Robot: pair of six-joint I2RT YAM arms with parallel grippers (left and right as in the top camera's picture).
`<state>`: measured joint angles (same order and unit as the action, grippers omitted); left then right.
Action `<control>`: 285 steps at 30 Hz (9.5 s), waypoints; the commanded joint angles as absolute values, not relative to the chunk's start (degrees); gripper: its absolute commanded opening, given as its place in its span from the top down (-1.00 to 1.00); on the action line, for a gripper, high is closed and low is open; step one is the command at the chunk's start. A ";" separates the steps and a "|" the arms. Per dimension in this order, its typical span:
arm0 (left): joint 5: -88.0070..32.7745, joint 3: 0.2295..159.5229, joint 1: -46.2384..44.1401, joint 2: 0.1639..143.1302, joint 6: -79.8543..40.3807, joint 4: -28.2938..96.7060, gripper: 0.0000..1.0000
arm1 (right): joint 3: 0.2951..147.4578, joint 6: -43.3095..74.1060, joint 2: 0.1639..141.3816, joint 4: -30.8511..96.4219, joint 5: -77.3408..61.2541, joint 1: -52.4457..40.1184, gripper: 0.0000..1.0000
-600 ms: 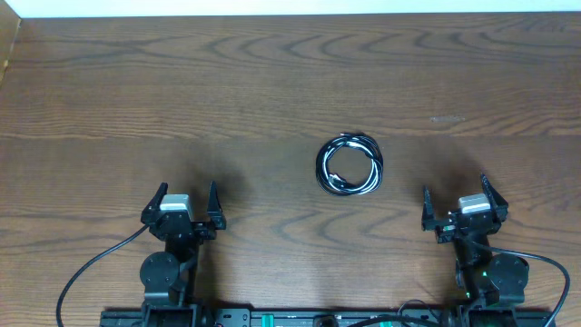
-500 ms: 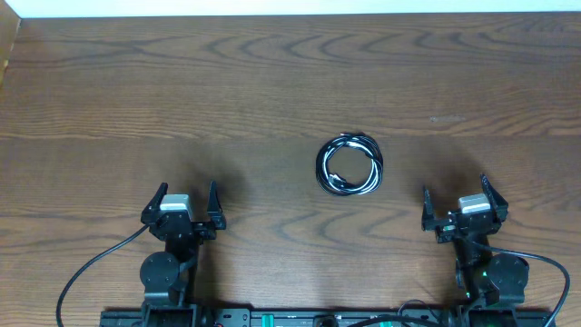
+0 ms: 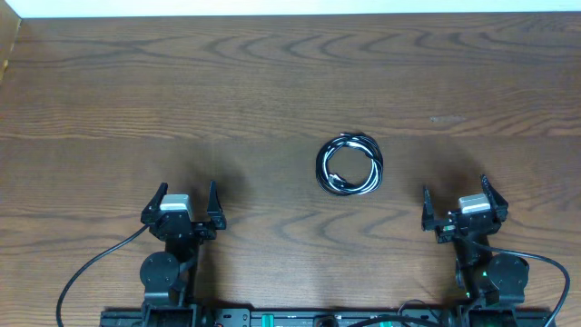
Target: Untangle cables
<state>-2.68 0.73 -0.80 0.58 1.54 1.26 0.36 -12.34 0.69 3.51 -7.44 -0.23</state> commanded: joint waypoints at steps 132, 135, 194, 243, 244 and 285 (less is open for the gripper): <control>-11.38 59.07 -0.49 55.99 -12.60 59.51 -0.86 | 62.83 29.36 105.14 34.15 -5.48 -18.15 0.13; -11.38 59.07 -0.49 55.99 -12.60 59.51 -0.86 | 62.83 29.36 105.14 34.37 -4.64 -19.27 0.12; -11.38 59.07 -0.49 55.99 -12.60 57.93 -0.86 | 80.44 13.87 100.27 45.78 -7.77 -8.36 -0.40; -11.38 59.07 -0.49 55.99 -12.60 58.39 -0.86 | 90.50 5.26 84.84 29.69 -37.82 -15.86 0.98; -11.38 59.07 -0.49 55.99 -12.60 58.39 -0.86 | 90.50 5.26 83.11 29.89 -36.01 -15.86 0.98; -21.58 59.05 -35.07 90.21 -6.11 24.69 -0.37 | 90.21 13.74 79.13 70.08 21.93 -14.06 0.98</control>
